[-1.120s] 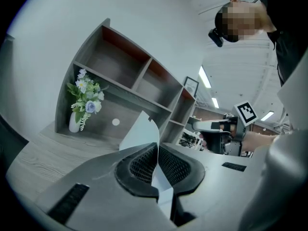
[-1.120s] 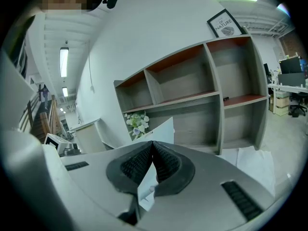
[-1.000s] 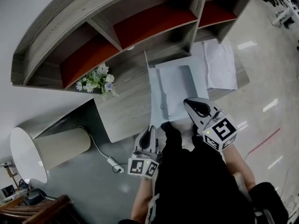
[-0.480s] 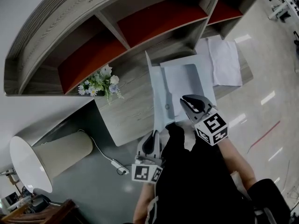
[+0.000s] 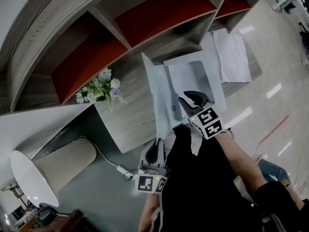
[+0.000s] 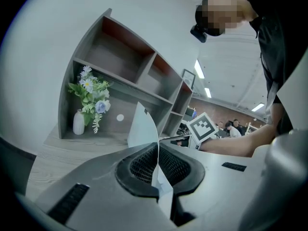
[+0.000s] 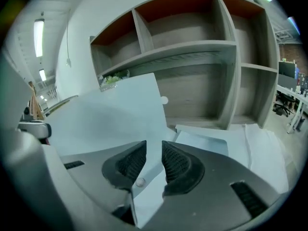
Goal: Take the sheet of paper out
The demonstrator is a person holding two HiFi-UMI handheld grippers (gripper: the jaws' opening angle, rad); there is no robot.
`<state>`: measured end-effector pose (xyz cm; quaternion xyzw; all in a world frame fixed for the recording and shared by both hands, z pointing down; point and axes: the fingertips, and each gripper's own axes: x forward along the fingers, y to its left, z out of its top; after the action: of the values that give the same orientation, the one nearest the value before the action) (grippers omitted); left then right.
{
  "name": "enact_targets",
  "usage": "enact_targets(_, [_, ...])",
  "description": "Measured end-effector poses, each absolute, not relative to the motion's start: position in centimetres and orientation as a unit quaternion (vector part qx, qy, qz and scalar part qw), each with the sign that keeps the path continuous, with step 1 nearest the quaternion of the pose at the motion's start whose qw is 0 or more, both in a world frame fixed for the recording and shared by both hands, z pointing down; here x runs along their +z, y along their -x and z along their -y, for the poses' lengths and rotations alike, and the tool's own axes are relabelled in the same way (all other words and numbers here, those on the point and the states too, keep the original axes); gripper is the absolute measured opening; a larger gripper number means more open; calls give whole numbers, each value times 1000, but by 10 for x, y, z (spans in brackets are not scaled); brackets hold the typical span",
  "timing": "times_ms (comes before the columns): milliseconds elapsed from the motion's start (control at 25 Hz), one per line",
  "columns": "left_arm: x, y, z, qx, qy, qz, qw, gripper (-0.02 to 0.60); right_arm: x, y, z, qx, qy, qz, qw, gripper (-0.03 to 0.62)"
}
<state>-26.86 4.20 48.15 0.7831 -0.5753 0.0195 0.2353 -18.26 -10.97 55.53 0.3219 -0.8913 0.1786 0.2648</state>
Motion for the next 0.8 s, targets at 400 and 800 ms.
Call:
enact_targets(400, [485,275,-43,27,-785,569,241,17,621,201,119,195,-319,867,329,127])
enact_targets(800, [486,276,-45,35,-785,570,240,17,673,202,127,172,-296,841,419,162])
